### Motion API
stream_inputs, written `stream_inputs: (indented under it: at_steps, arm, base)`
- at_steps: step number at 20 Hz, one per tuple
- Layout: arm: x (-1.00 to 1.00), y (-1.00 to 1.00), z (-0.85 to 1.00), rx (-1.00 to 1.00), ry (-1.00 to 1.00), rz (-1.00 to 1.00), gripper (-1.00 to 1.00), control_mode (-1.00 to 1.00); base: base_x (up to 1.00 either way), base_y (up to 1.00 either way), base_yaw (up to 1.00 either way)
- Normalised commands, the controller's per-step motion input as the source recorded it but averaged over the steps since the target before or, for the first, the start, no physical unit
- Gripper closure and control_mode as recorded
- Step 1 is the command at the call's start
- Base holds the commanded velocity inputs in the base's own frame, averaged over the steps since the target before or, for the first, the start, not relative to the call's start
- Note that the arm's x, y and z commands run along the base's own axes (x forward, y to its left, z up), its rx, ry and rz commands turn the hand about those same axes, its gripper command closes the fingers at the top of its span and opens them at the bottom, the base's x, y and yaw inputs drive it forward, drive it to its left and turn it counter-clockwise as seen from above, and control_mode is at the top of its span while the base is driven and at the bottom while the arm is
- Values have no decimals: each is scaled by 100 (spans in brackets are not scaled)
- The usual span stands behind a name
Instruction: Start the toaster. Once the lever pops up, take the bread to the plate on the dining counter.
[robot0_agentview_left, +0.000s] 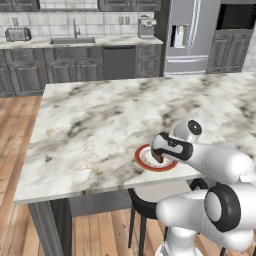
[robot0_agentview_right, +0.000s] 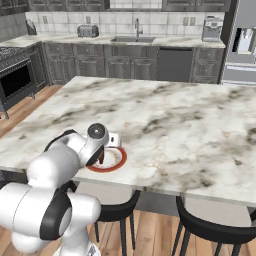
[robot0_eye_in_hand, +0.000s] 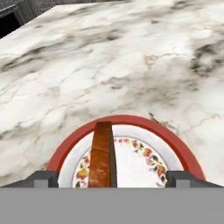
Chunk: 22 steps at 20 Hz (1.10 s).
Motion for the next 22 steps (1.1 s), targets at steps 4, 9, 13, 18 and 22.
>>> stream_inputs:
  at_steps: [4, 9, 13, 18, 22]
  arm:
    - [0, 0, 35, 0, 0, 0, -100, -100]
    - [-5, 0, 61, -2, 0, 0, -100, -100]
    - [-35, 0, 72, -4, 6, 0, -100, -100]
    - [-76, 0, 71, -3, 7, -2, -100, -100]
    - [-100, 0, 55, 0, 4, -7, -100, -100]
  base:
    - [0, 0, 0]
    - [0, 0, 0]
    - [0, 0, 0]
    - [0, 0, 0]
    - [0, 0, 0]
